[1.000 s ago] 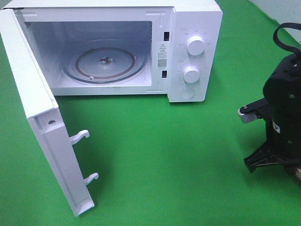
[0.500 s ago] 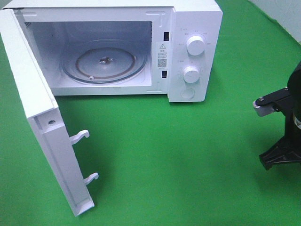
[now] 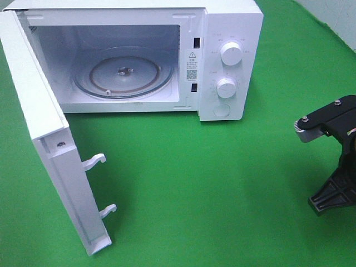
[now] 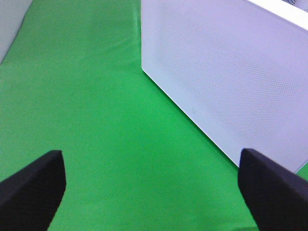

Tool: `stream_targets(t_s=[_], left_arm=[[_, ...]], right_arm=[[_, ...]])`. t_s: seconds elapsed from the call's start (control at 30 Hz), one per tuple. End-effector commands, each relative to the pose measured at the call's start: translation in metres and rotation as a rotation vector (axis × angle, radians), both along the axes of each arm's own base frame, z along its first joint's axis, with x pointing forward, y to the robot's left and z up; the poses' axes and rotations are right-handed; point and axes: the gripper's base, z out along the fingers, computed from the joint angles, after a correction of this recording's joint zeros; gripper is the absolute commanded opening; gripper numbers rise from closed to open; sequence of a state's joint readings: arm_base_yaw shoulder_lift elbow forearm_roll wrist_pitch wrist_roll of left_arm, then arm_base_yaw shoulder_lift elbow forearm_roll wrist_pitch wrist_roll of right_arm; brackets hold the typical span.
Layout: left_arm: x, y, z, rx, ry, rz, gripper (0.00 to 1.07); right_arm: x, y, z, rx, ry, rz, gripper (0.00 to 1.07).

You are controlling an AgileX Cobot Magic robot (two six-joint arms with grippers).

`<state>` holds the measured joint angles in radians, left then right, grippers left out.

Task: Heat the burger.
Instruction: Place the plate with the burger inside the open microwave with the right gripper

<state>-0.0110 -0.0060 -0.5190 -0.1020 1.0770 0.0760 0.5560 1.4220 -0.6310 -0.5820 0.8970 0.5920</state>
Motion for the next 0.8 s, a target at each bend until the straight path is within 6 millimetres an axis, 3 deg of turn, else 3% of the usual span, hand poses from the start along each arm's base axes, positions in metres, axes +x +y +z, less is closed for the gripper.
stream_targets(t_s=[0.03,0.23,0.8], left_arm=[[-0.002,0.0,0.0,-0.008,-0.02,-0.001,0.89],[-0.002,0.0,0.0,-0.008,-0.02,-0.001,0.89],[-0.002,0.0,0.0,-0.008,-0.02,-0.001,0.89]], right_arm=[[-0.007,-0.002,0.007,-0.062,-0.01,0.036,0.0],[-0.024,0.012,0.021,-0.095,-0.034,0.163,0.0],[-0.056,0.037,0.03,-0.148,-0.035,0.386,0.0]])
